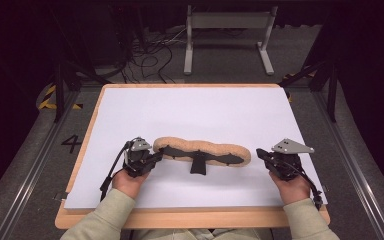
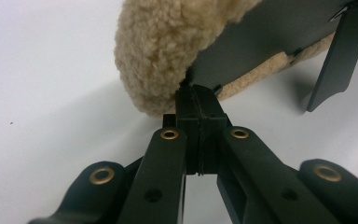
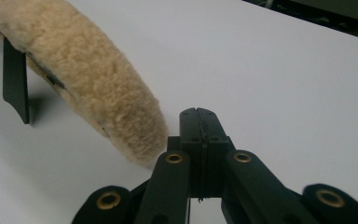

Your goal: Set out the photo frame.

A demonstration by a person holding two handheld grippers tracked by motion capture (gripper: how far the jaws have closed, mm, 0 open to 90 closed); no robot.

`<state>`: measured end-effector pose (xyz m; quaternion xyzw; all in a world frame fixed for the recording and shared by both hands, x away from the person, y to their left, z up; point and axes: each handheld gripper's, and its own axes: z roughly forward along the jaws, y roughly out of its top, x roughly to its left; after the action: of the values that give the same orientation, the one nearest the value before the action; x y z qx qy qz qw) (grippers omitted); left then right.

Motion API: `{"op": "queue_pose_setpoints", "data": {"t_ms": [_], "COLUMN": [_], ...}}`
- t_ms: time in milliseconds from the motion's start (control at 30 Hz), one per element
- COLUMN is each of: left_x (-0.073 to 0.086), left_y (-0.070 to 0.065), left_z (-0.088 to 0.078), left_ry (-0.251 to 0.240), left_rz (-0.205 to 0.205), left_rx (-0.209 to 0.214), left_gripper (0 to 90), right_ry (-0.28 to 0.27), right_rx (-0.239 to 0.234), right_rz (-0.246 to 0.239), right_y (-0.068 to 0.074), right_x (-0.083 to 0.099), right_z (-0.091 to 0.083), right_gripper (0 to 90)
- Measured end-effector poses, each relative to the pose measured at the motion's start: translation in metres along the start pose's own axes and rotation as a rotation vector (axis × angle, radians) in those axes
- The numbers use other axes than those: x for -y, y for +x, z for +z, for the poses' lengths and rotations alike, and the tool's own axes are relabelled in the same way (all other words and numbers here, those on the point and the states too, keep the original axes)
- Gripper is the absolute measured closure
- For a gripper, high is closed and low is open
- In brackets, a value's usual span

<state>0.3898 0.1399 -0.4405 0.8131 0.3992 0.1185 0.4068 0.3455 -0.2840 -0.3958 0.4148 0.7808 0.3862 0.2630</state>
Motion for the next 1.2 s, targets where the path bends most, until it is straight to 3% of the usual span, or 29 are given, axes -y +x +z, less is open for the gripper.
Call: {"op": "queue_pose_setpoints", "data": {"t_ms": [400, 633, 767, 967, 1200], "left_x": [0.0, -0.003, -0.005, -0.015, -0.016], "left_y": [-0.003, 0.005, 0.013, 0.018, 0.029], "left_z": [0.002, 0.001, 0.005, 0.01, 0.014], "left_ry": [0.015, -0.005, -0.024, -0.036, -0.06], "left_rz": [0.02, -0.001, -0.041, -0.044, -0.091], "left_rx": [0.002, -0.015, -0.012, -0.036, -0.021], "left_gripper": [89.9, 90.0, 89.9, 90.0, 89.9], "right_ry": [0.026, 0.032, 0.039, 0.046, 0.053], "right_rx": [-0.053, -0.074, -0.097, -0.122, -0.156], "right_rz": [-0.063, -0.072, -0.079, -0.099, -0.117], "right_y": [0.015, 0.018, 0.022, 0.028, 0.037], "right_x": [-0.006, -0.005, -0.004, -0.004, -0.003], "right_z": [0.008, 0.005, 0.002, -0.001, -0.005], "right_gripper": [90.0, 90.0, 90.0, 90.0, 90.0]}}
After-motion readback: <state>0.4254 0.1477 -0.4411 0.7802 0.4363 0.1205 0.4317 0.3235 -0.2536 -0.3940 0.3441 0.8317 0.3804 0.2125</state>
